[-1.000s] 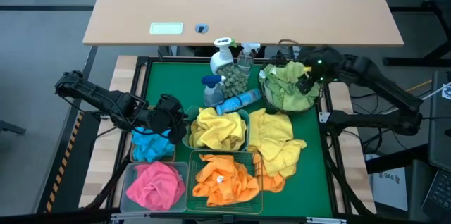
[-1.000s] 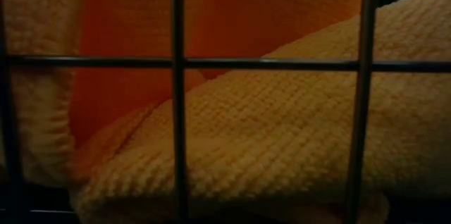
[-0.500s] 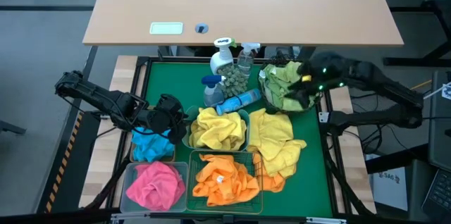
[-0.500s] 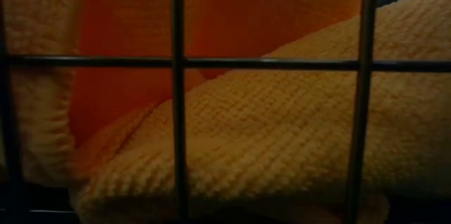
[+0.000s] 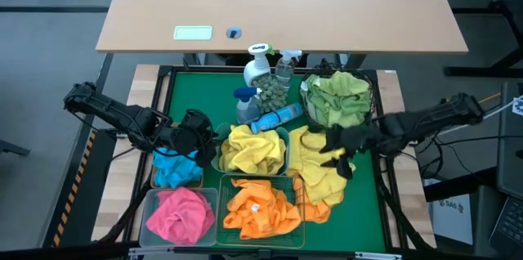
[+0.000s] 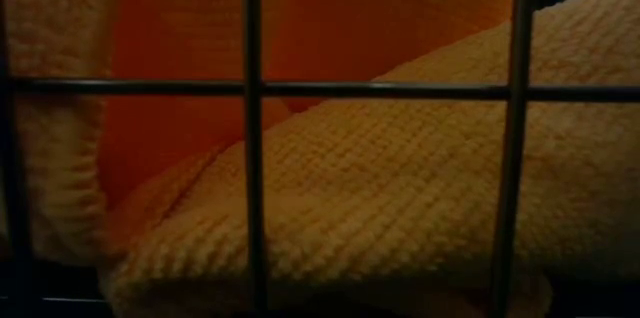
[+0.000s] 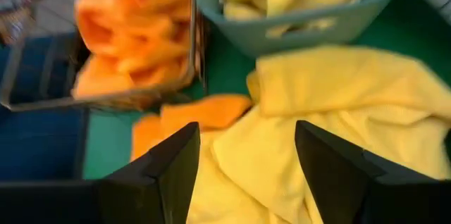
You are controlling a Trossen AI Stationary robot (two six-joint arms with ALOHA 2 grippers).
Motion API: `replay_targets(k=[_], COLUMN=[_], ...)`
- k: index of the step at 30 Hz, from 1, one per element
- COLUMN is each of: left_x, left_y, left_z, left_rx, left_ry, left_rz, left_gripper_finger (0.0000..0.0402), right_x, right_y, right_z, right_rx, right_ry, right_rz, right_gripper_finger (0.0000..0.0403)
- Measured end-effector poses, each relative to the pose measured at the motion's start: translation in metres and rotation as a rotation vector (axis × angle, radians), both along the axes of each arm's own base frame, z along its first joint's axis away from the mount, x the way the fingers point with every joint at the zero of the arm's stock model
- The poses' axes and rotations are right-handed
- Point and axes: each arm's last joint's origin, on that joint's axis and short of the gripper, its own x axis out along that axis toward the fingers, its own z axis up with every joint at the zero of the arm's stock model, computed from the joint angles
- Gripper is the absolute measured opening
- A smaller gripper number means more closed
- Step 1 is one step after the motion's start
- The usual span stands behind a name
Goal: Sort microfiber towel by color & place in baskets
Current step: Put the yellow microfiber towel into the blue bin
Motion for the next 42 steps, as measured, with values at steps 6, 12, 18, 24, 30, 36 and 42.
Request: replay_targets(k=[6,12,18,24,30,36,42], left_x=[0.000,0.000,0.000,0.000,0.000,0.000,0.000], left_y=[0.000,0.000,0.000,0.000,0.000,0.000,0.000], left_z=[0.000,0.000,0.000,0.000,0.000,0.000,0.000], left_rx=[0.000,0.000,0.000,0.001,0.003,0.003,0.003], left_ry=[0.000,0.000,0.000,0.000,0.001,0.001,0.001], left_rz=[0.000,0.000,-0.001,-0.001,-0.003,-0.002,-0.003], left_gripper_finger=[0.0140,0.0140,0.0140,0.0140,0.0140,0.0140,0.0140], right_x=[-0.005,-0.002,0.013,0.020,0.024,0.024,0.024], right_y=[0.020,0.031,0.037,0.039,0.041,0.041,0.041], right_z=[-0.039,-0.069,-0.093,-0.113,-0.127,-0.130,-0.129], right_rx=[-0.111,-0.206,-0.252,-0.334,-0.341,-0.346,-0.345], right_ry=[0.061,0.140,0.184,0.260,0.319,0.330,0.331], right_rz=[0.004,0.022,0.006,-0.016,-0.051,-0.051,-0.051], right_gripper_finger=[0.0232,0.0232,0.0232,0.0232,0.0228,0.0161,0.0051])
